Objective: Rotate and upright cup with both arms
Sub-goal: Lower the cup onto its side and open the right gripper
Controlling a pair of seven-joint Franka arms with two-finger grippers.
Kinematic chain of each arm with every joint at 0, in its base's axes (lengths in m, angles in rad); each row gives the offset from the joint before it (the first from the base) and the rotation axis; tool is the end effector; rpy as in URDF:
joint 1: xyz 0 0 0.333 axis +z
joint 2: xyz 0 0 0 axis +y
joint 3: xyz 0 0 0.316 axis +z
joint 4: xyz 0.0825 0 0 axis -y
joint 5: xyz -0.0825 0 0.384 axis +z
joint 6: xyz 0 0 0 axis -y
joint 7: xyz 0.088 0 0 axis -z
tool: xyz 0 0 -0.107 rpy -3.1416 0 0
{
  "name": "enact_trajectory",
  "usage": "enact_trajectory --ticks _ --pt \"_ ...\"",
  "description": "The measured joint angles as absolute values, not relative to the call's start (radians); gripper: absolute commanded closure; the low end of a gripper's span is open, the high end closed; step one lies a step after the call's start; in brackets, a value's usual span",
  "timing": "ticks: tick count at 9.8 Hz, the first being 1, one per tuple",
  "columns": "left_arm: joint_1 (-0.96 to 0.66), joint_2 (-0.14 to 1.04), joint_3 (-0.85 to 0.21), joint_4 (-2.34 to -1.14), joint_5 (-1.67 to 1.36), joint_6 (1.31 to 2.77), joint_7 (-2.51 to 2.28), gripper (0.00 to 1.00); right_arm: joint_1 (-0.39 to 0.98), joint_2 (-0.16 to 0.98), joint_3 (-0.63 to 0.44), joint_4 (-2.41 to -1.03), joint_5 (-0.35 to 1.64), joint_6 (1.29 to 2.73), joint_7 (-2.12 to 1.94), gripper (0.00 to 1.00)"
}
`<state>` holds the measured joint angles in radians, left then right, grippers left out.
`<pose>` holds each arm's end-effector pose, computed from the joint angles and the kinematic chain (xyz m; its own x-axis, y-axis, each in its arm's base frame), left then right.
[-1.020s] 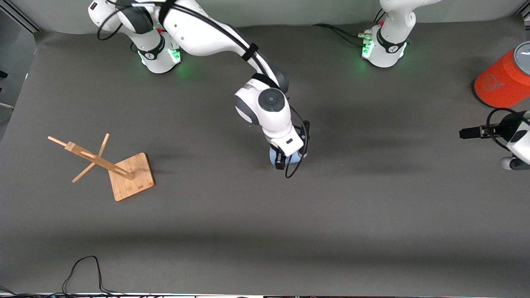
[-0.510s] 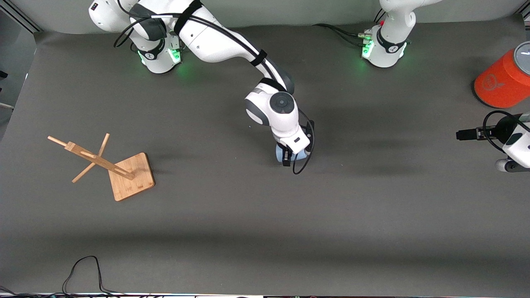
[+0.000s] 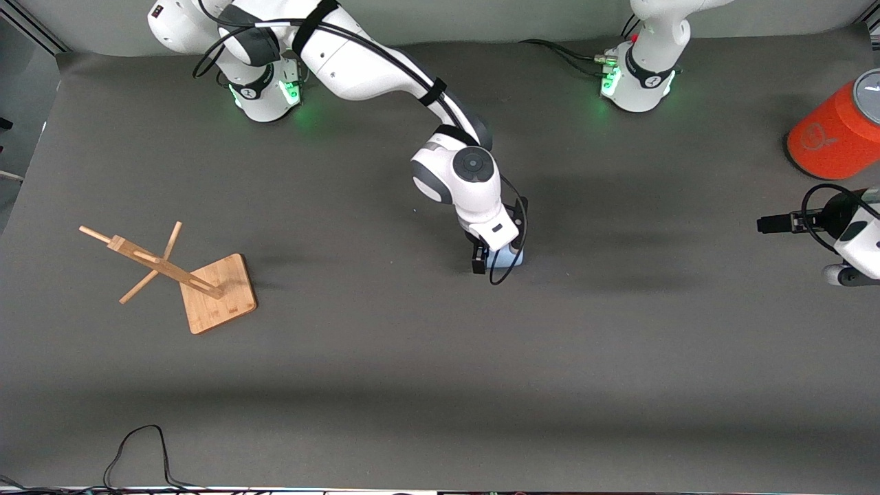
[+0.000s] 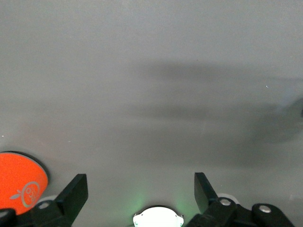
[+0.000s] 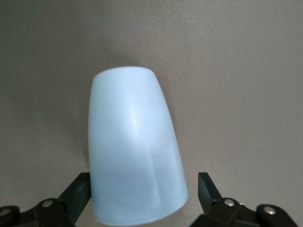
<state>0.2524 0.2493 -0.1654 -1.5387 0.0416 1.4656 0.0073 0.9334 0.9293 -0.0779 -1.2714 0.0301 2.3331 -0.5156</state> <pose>0.5962 0.0662 0.4890 0.9469 0.0716 -0.3136 0.0762 -0.9971 0.0023 0.4881 0.5865 0.2034 0.1769 0.9793 0.0980 0.9774 -0.1865 0.0993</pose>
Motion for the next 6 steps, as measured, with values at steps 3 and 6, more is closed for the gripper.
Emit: enact_trajectory --ticks 3,6 --pt "0.256 0.248 -0.163 -1.535 0.042 1.467 -0.001 0.00 0.924 0.891 -0.094 -1.216 0.030 2.229 -0.515 0.00" --pt "0.259 0.248 -0.161 -1.536 0.038 1.467 -0.033 0.00 0.850 0.712 -0.108 -1.157 0.031 1.927 -0.510 0.00"
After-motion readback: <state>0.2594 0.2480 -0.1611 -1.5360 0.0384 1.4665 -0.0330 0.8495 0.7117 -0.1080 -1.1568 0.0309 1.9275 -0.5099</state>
